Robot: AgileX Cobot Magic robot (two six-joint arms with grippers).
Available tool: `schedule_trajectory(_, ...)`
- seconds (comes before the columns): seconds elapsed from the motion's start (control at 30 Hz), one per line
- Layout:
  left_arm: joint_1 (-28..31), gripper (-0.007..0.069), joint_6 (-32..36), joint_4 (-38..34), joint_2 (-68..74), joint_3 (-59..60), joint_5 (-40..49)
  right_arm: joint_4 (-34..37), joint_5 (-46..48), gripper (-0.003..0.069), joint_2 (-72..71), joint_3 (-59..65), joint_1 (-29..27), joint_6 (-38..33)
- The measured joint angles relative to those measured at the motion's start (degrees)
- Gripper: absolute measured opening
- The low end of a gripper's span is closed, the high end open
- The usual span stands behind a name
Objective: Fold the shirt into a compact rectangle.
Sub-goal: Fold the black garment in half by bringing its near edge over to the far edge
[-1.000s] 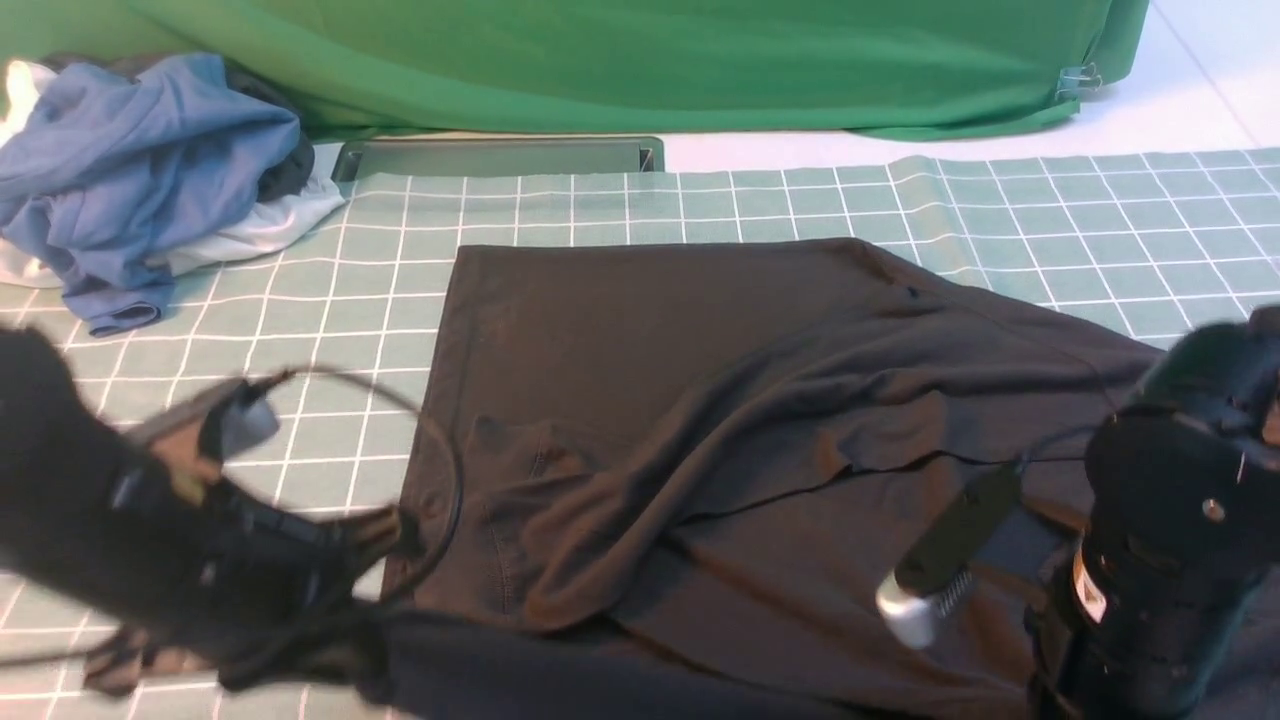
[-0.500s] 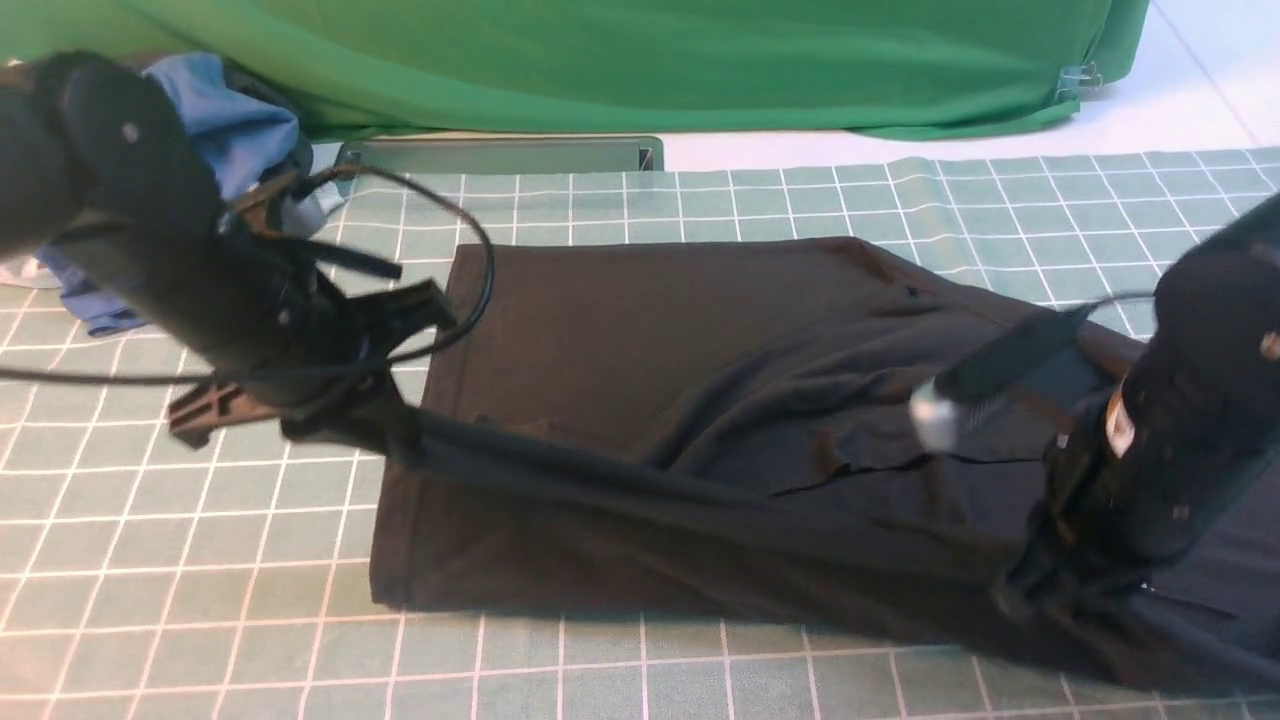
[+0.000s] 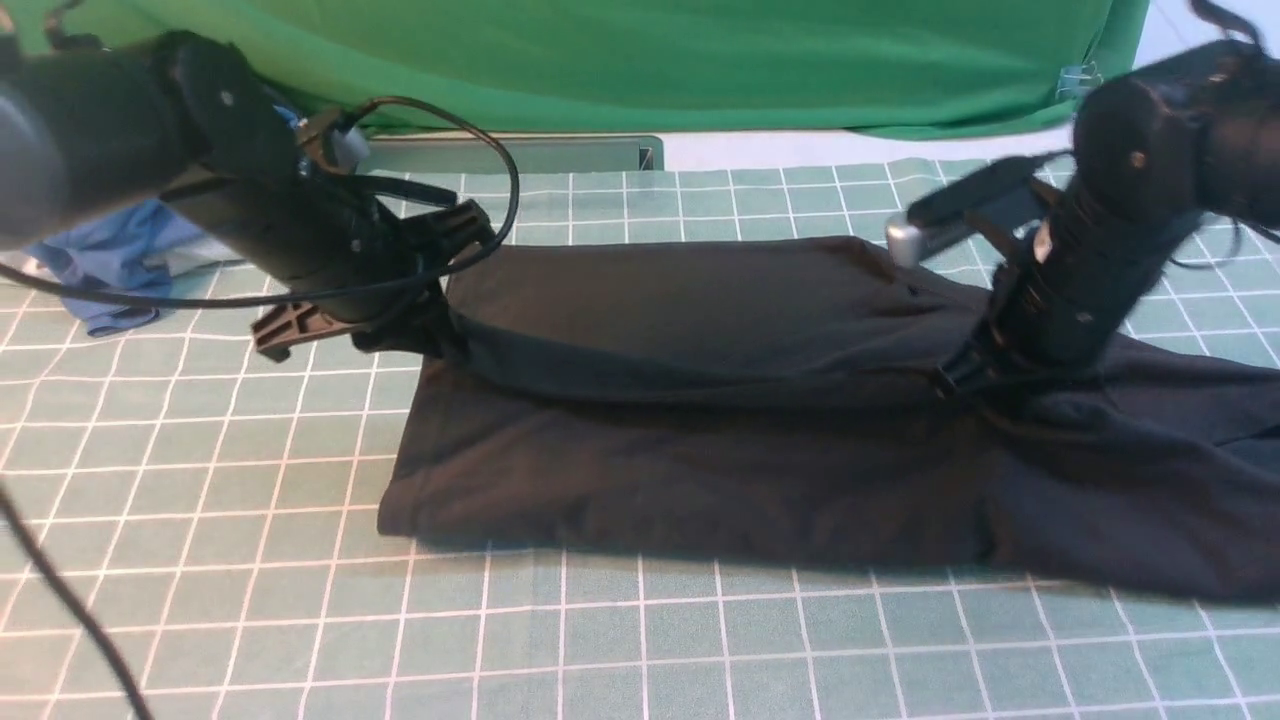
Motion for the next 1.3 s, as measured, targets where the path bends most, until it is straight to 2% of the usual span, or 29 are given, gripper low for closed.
schedule_trajectory(0.27, 3.52, 0.0027, 0.0, -1.0, 7.85, -8.55, -2.38, -1.99, -6.0, 0.0087, 9.41, -9.06, -1.85, -0.59)
schedule_trajectory(0.73, 4.4, 0.0027, 1.06, -2.99, 12.87, -9.56, -15.82, -2.69, -22.08, 0.0087, 13.36, -11.77, -3.77, -1.93)
schedule_trajectory(0.87, 4.45, 0.0027, 1.06, -2.99, 14.22, -9.56, -17.36, -2.8, -24.9, 0.0099, 14.74, -11.77, -3.77, -1.93)
schedule_trajectory(1.0, 4.45, 0.0028, 1.48, -2.74, 14.94, -9.56, -19.13, -3.4, -27.21, 0.015, 15.6, -11.77, -3.77, -1.93)
schedule_trajectory(1.1, 4.46, 0.0051, 3.05, -2.42, 15.05, -9.56, -19.95, -6.4, -28.65, 0.0265, 15.94, -11.87, -4.0, -1.75)
schedule_trajectory(1.23, 4.51, 0.0124, 3.25, -2.42, 15.17, -10.09, -20.87, -7.78, -26.08, 0.0366, 15.94, -14.83, -4.25, -1.38)
schedule_trajectory(1.3, 4.56, 0.0197, 3.2, -2.22, 15.35, -12.11, -19.53, -7.78, -21.74, 0.037, 15.69, -18.94, -4.25, -1.26)
